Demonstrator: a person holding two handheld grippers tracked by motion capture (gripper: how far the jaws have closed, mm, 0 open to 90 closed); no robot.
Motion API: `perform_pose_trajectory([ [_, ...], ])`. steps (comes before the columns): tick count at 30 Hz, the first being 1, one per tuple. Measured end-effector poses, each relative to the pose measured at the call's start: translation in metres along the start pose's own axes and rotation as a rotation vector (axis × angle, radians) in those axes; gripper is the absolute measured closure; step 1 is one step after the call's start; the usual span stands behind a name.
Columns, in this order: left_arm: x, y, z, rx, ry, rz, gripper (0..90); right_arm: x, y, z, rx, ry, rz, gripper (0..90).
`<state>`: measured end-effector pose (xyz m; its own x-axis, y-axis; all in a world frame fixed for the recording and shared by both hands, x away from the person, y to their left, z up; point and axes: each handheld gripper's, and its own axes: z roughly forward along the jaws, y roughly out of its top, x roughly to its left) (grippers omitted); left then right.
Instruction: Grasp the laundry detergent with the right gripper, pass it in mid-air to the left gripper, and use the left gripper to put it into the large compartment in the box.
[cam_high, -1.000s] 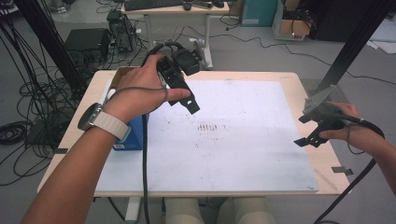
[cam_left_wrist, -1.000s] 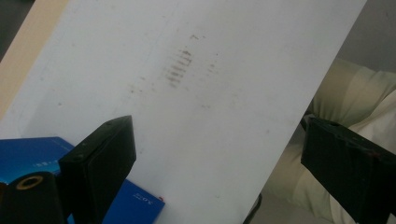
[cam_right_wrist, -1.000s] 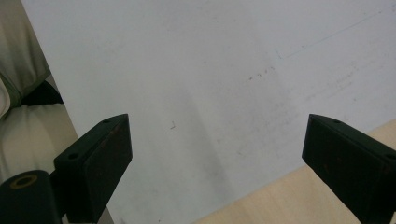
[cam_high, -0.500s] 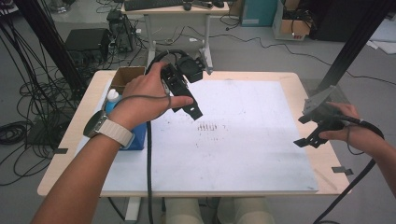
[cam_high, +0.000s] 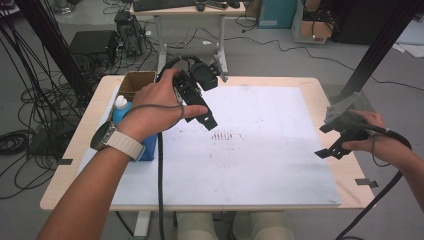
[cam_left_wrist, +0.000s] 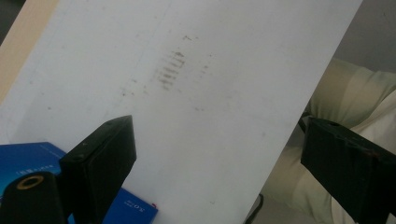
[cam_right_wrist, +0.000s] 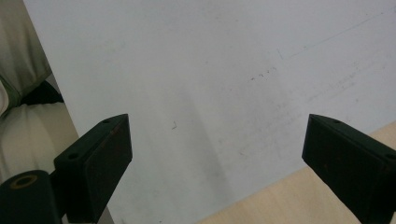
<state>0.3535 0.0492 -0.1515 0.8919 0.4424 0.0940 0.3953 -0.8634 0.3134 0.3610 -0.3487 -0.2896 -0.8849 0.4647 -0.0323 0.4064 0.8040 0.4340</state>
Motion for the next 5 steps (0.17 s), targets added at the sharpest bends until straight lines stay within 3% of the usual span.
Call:
perform_pose_trajectory([
  [3,0.0002,-0.0002,0.0002,-0.002,0.002,-0.001,10.7,-0.0012,-0.0006,-0.0002,0.003,-0.004,-0.024,8.4],
  [5,0.0002,-0.0003,0.0005,-0.004,0.001,-0.001,10.6,0.0007,-0.0004,0.0005,-0.002,0.002,-0.004,8.4],
])
